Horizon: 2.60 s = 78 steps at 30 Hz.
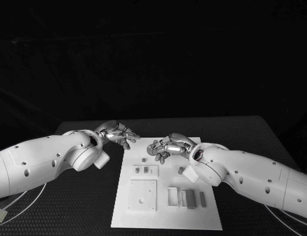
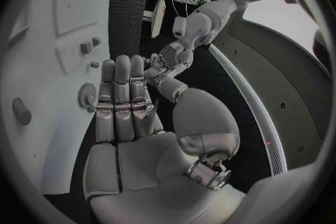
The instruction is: Assemble the parts on the task board
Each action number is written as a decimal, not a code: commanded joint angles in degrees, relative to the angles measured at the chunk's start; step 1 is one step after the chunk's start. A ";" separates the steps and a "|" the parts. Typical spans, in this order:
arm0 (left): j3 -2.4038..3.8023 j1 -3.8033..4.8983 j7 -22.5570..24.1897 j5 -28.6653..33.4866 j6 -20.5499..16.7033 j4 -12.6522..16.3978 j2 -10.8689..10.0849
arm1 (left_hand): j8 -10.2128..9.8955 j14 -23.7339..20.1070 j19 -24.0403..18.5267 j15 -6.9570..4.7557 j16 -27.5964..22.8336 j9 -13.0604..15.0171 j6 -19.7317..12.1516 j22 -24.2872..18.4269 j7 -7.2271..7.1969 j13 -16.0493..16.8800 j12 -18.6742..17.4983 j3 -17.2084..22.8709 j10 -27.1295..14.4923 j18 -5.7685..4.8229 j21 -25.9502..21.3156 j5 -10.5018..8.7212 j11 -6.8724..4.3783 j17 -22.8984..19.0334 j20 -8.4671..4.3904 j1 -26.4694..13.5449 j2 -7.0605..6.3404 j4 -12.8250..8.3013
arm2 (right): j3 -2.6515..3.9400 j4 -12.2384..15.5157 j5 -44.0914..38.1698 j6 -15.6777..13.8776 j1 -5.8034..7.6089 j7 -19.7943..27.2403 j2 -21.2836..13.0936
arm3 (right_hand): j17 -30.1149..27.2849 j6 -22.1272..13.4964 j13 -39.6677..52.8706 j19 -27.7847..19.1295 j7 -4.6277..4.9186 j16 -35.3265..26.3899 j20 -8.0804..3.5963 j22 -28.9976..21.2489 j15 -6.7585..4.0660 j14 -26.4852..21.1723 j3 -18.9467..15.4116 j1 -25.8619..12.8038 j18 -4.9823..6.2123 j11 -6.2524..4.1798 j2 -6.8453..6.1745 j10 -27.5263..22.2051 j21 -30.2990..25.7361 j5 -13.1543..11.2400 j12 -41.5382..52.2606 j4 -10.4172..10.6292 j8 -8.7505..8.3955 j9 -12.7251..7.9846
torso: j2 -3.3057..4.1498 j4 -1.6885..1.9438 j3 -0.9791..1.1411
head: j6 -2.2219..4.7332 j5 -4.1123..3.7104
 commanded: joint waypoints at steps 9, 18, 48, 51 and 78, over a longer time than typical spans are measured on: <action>-0.02 0.34 -3.31 10.01 15.55 -0.56 1.01 | -0.02 -0.68 -1.05 0.48 -0.76 0.05 -0.72 -0.63 0.32 -0.55 -0.93 -1.53 -1.51 -0.84 -0.02 -0.23 0.64 0.11 0.56 -0.83 0.66 -1.51 | 0.01 0.68 -3.40 0.51 -0.05 1.33 -0.07 | 0.34 0.40 0.53 0.06 -0.77 0.36 -0.08 1.43 -0.06 0.16 -0.16 -0.07 0.79 -0.31 -0.55 -0.05 0.40 0.19 0.32 -0.03 0.32 4.00 | 0.02 0.06 -0.06 | -0.21 -0.11; -0.03 0.34 -3.50 9.22 16.99 -0.43 1.17 | 0.43 -0.20 -0.67 -0.04 -0.73 0.29 -0.19 -1.04 0.00 -0.34 -0.26 -2.01 0.07 -0.84 0.20 -0.23 0.07 0.51 0.17 -0.56 1.68 -2.79 | 0.01 1.06 -3.67 0.63 -0.05 1.35 -0.11 | 0.55 0.35 0.89 0.02 -0.77 0.35 -0.09 1.42 -0.07 0.14 -0.13 -0.07 0.79 -0.32 -0.57 -0.15 0.51 0.19 0.38 -0.03 0.32 4.28 | -0.01 0.09 -0.10 | -0.37 -0.22; -0.03 0.34 -3.46 9.88 17.50 -0.24 1.48 | 1.79 0.76 0.48 -0.95 -0.71 0.79 2.32 -1.24 -1.03 0.42 0.98 1.43 3.33 -0.84 0.39 -0.23 -0.97 1.44 0.01 3.62 4.94 -5.39 | 0.00 1.66 -3.47 1.76 -0.07 0.62 0.26 | 0.95 0.26 1.59 -0.08 -0.78 0.31 -0.10 1.41 -0.08 0.11 -0.06 -0.09 0.79 -0.33 -0.59 -0.36 0.73 0.19 0.49 -0.04 0.28 4.82 | -0.01 0.09 -0.16 | -0.60 -0.13; -0.03 0.35 -3.57 9.88 17.63 -0.23 1.53 | 1.84 0.74 0.46 -0.98 -0.74 0.81 2.45 -1.23 -1.09 0.48 1.00 1.79 3.41 -0.84 0.37 -0.23 -1.01 1.50 0.03 3.84 5.01 -5.41 | 0.00 1.65 -3.46 1.68 -0.07 0.53 0.29 | 0.98 0.25 1.64 -0.08 -0.78 0.31 -0.10 1.41 -0.08 0.11 -0.05 -0.09 0.79 -0.33 -0.59 -0.37 0.75 0.20 0.49 -0.03 0.27 4.86 | 0.00 0.07 -0.14 | -0.62 -0.14; -0.03 0.35 -3.22 9.89 17.63 -0.34 1.71 | 2.50 0.76 0.25 -1.37 -0.88 1.05 4.17 -0.74 -1.86 1.42 1.45 4.54 4.87 -0.84 0.34 -0.21 -1.52 2.23 0.14 7.49 6.68 -6.09 | -0.01 1.38 -3.31 2.10 -0.06 -0.16 0.46 | 1.24 0.25 2.11 -0.10 -0.80 0.29 -0.12 1.41 -0.11 0.15 -0.01 -0.08 0.79 -0.36 -0.69 -0.45 0.92 0.19 0.58 -0.04 0.24 5.20 | 0.00 0.09 -0.09 | -0.74 -0.13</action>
